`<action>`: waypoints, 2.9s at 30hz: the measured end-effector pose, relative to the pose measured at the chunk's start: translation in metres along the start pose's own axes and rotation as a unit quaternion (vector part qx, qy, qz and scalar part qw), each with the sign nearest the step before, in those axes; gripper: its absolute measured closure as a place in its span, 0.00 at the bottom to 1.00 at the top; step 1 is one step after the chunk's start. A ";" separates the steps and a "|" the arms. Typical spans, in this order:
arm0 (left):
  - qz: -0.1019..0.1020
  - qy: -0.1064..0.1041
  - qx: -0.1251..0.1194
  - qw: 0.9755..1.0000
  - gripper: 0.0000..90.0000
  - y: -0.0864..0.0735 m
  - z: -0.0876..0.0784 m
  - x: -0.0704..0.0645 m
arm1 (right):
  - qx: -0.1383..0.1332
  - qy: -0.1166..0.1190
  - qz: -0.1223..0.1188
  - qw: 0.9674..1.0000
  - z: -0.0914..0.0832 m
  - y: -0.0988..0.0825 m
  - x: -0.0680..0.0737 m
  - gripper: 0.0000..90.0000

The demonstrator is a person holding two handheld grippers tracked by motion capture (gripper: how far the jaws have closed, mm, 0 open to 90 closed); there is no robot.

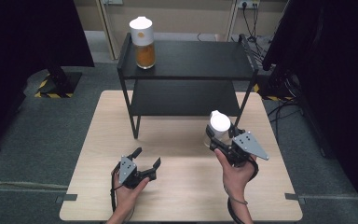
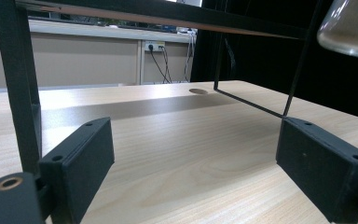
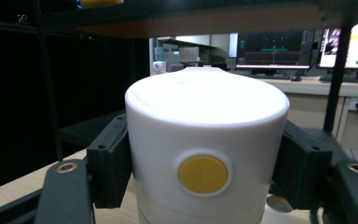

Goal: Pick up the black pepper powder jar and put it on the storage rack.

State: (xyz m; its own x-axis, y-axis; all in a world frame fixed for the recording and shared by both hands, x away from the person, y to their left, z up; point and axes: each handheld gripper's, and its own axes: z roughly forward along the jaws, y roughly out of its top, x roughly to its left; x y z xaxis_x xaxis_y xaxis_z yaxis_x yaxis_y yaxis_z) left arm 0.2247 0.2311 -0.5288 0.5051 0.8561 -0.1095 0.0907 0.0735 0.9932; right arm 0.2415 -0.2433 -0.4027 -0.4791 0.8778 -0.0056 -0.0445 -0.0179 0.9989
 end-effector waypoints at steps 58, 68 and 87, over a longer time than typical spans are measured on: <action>0.005 0.001 0.002 1.000 0.12 0.001 0.000 -0.001 | -0.078 -0.031 -0.033 0.996 0.032 0.112 -0.016 0.34; 0.005 0.000 0.002 1.000 0.12 0.001 0.000 -0.001 | -0.085 -0.030 -0.041 0.995 0.044 0.133 -0.018 0.34; 0.004 0.000 0.002 1.000 0.12 0.001 0.000 -0.001 | -0.086 -0.038 -0.031 0.995 0.072 0.160 -0.027 0.34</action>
State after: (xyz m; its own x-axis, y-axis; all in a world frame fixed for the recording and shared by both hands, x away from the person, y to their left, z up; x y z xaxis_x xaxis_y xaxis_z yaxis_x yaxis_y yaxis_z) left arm 0.2245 0.2301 -0.5281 0.5062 0.8563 -0.1021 0.0902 0.0652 0.9938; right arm 0.3103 -0.2351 -0.2392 -0.4031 0.9133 -0.0574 -0.2248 -0.0380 0.9737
